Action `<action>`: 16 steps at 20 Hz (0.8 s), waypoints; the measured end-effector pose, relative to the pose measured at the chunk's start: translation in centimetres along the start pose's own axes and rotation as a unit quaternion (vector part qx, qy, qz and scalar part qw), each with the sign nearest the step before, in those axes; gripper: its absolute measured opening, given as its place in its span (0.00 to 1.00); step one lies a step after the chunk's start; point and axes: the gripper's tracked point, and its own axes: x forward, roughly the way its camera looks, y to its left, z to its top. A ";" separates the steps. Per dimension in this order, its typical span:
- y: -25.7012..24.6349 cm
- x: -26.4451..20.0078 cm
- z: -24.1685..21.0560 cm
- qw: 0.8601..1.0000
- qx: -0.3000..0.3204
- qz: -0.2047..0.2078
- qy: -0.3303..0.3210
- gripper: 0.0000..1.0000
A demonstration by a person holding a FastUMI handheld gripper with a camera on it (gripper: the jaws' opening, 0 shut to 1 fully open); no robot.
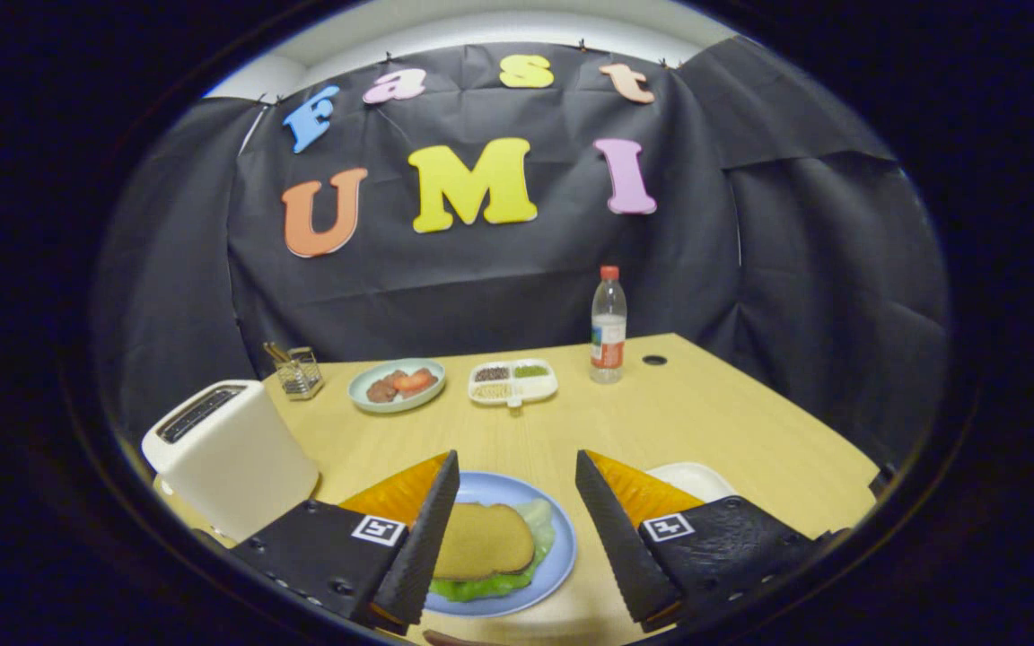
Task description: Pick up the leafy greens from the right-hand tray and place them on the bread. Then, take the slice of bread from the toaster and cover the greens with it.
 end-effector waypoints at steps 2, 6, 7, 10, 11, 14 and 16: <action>0.1 -2.3 3.0 0.999 -0.011 -0.013 -0.047 0.83; 1.4 -6.3 6.0 0.997 -0.010 -0.014 -0.080 0.92; 1.4 -7.1 6.7 0.996 -0.012 -0.014 -0.087 0.95; 1.8 -9.5 8.5 0.994 -0.030 -0.014 -0.105 0.96; 1.8 -10.3 9.1 0.993 -0.033 -0.016 -0.111 0.96; 2.3 -13.0 10.8 0.992 -0.032 -0.004 -0.124 0.96; 1.4 -14.6 12.4 0.989 -0.034 -0.007 -0.142 0.95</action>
